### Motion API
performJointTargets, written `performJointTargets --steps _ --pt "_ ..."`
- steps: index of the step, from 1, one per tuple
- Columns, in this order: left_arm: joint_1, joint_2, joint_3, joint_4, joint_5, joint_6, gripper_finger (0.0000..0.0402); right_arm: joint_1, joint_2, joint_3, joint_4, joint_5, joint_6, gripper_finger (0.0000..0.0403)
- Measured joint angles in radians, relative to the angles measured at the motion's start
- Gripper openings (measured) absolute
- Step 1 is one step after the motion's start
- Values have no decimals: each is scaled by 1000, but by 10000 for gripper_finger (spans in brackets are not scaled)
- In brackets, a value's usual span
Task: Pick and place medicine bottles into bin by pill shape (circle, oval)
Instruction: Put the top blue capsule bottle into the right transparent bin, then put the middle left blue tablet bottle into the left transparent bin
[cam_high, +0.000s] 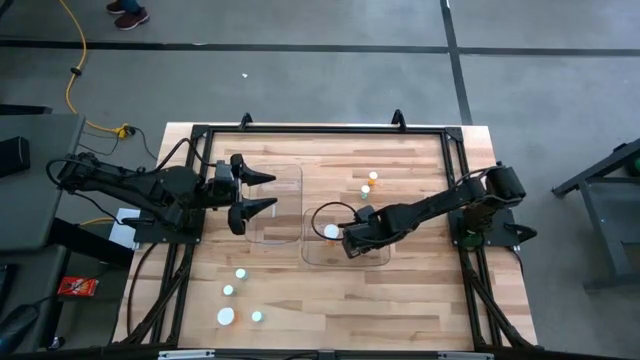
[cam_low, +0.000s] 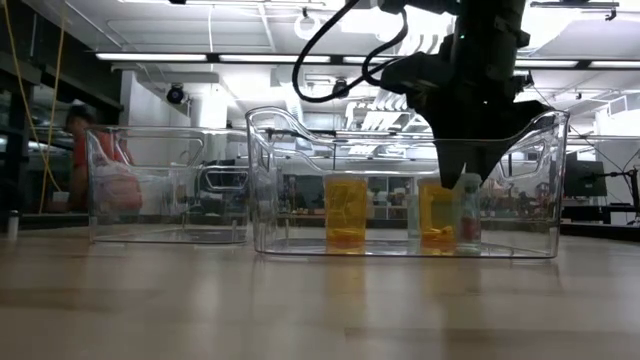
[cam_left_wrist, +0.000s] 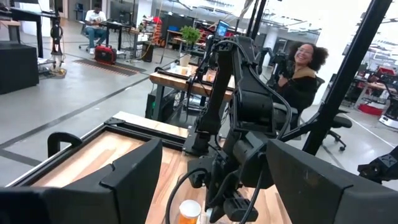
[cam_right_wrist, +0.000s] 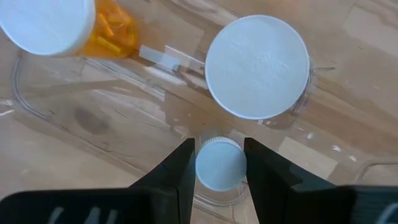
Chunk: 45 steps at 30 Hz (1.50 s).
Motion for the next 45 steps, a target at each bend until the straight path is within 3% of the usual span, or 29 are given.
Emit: performJointTargets --steps 5,10,18,24,27,29,33,38,42,45 --pt "0 0 0 0 0 0 280 -1 0 0 -2 0 0 124" --pt "0 0 0 0 -7 0 280 -1 0 0 -2 0 -9 171" --pt "0 0 0 0 -19 0 280 0 -32 35 -26 47 -162 237" --pt "0 0 0 -7 -22 -2 280 7 -187 60 -16 216 -456 239" --pt "0 0 -1 -8 -23 -21 280 22 -296 10 22 325 -587 238" --pt "0 -1 -1 -8 -23 -52 280 21 -381 -53 60 335 -602 238" --pt "0 -1 -1 -8 -23 -70 280 19 -586 -239 261 356 -595 238" --pt "0 -1 -1 -8 -24 -61 280 20 -813 -492 736 358 -691 238" --pt "0 -1 -1 -8 -24 -56 280 19 -918 -626 1054 385 -834 238" --pt "0 0 -1 -8 -27 -59 280 19 -959 -669 1120 385 -923 238"
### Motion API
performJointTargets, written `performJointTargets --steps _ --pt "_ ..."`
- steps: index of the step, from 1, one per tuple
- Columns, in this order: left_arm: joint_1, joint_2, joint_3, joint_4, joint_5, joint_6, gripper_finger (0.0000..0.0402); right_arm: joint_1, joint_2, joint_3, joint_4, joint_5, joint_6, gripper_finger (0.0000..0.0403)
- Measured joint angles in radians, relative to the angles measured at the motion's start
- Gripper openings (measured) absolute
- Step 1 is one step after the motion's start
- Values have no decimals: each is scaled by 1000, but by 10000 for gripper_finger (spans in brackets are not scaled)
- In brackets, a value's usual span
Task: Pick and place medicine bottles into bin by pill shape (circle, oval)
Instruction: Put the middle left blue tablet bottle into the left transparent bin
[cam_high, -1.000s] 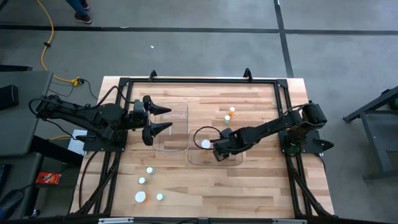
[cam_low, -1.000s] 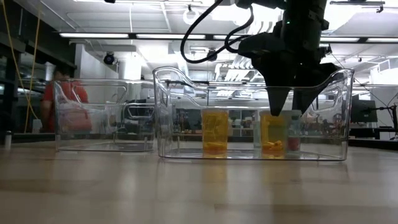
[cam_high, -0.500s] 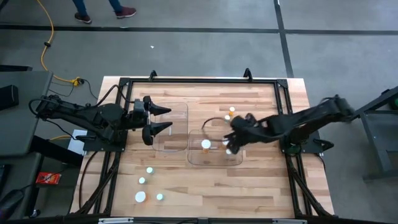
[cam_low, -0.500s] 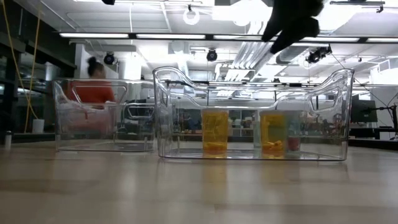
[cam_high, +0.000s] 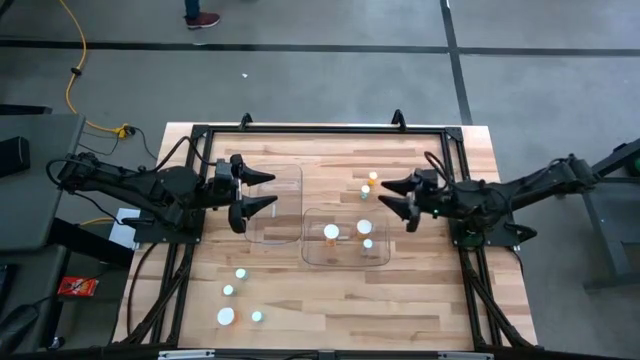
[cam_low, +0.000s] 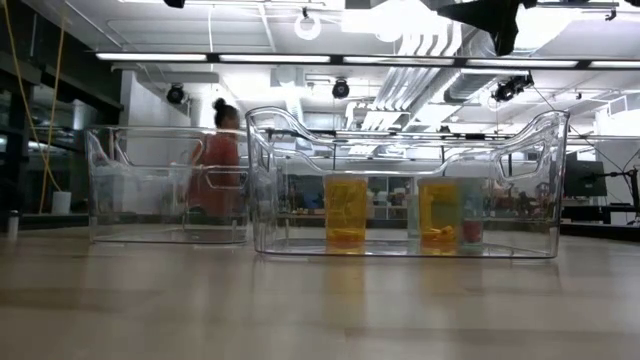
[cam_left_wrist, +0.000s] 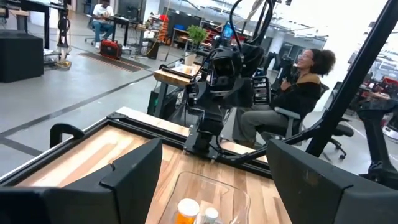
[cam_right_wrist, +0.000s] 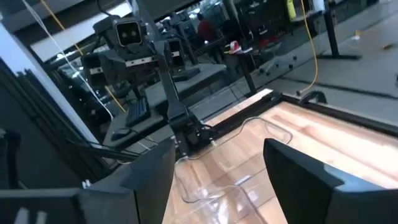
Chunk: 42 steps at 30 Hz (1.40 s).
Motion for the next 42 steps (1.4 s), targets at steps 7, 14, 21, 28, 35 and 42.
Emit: performJointTargets --steps 7,14,21,28,35,42 --pt "-1 0 0 -6 0 -48 280 0 -22 -3 -5 0 -52 238" --pt "-31 9 64 -124 -1 -95 279 0 -22 -3 -5 -1 -55 238" --pt "-229 152 283 -570 1 -235 271 0 -22 -3 -6 -1 -55 238" --pt "-501 395 365 -870 41 -425 259 0 -22 -3 -15 21 -55 238" --pt "-633 612 365 -1061 29 -509 253 0 -22 -2 -45 44 -47 238" --pt "-619 703 345 -1148 51 -583 253 0 -22 -2 -64 44 -47 238"
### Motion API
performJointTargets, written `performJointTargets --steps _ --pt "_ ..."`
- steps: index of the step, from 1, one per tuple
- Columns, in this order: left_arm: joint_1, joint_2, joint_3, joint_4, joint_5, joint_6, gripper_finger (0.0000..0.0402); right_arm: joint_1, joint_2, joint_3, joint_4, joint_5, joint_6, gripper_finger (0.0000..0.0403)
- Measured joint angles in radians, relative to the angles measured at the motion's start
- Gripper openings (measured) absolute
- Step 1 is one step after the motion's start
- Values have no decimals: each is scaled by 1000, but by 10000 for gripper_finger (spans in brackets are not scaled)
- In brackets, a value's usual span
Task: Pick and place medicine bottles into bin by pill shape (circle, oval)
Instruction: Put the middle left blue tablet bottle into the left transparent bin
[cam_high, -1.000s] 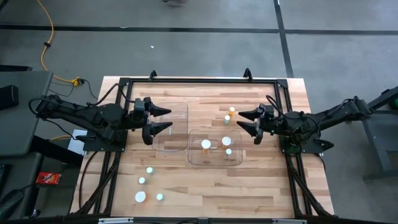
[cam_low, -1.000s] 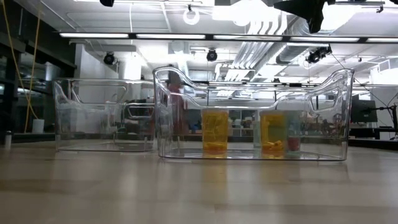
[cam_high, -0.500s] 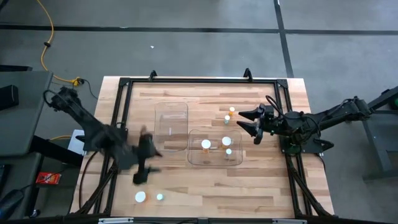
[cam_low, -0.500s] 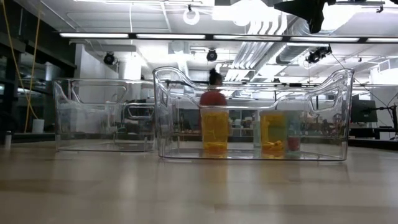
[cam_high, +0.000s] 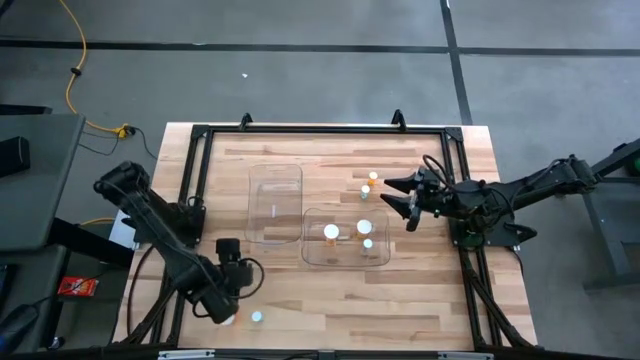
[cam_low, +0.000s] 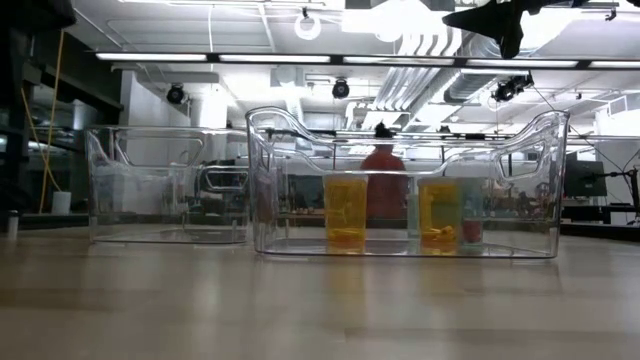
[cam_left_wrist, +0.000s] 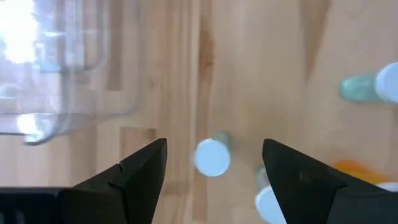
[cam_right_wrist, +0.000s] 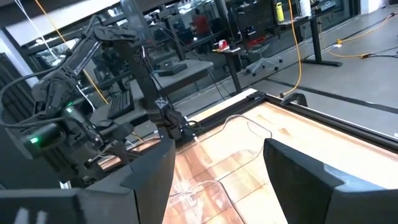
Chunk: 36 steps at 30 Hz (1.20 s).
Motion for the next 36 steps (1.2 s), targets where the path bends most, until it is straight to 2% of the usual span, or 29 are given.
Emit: performJointTargets --steps 4,8,12,18,20,25,36 --pt "8 -34 -82 101 67 -17 252 0 0 0 -12 1 1 238" --pt "14 -66 -139 109 48 -48 252 0 0 0 -23 1 8 238" --pt "30 -70 -145 113 32 -7 252 0 0 0 -30 1 30 238" --pt "61 -56 -166 180 87 92 252 0 0 0 -39 2 35 238" --pt "74 -55 -194 224 106 95 252 0 0 0 -42 2 35 238" --pt "103 -55 -233 211 114 65 252 0 0 0 -47 2 38 238" --pt "106 -55 -242 211 173 118 252 0 0 0 -56 2 37 238"
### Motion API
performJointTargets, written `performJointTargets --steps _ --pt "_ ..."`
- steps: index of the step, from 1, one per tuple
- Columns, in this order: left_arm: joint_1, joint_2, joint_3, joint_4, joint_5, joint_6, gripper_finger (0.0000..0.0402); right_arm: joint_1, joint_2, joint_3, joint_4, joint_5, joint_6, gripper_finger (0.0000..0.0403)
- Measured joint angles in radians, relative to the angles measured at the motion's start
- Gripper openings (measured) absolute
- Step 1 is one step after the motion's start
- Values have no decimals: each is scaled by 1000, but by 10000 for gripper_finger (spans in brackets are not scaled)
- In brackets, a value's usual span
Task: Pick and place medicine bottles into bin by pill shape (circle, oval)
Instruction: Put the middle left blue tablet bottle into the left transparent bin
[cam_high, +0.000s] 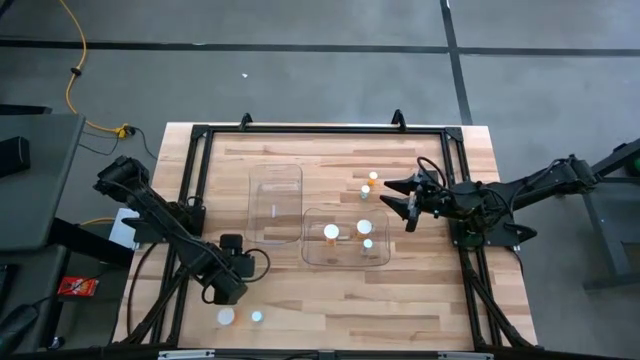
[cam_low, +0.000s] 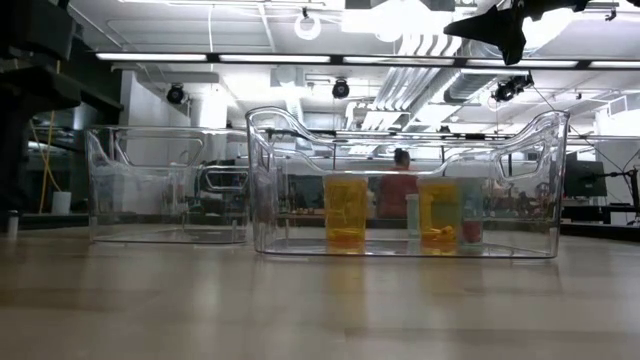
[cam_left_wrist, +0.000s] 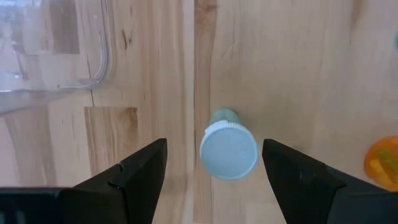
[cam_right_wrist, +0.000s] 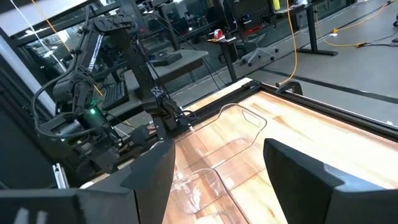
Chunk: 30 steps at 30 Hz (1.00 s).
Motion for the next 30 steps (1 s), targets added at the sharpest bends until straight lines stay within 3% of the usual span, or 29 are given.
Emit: performJointTargets --steps 7,22,30 --pt "0 0 0 1 -2 0 238 0 0 0 -3 0 1 238" --pt "0 -23 0 1 0 3 97 0 0 0 -6 1 -1 238" --pt "10 -156 12 -3 58 10 107 0 0 0 -24 1 7 238"
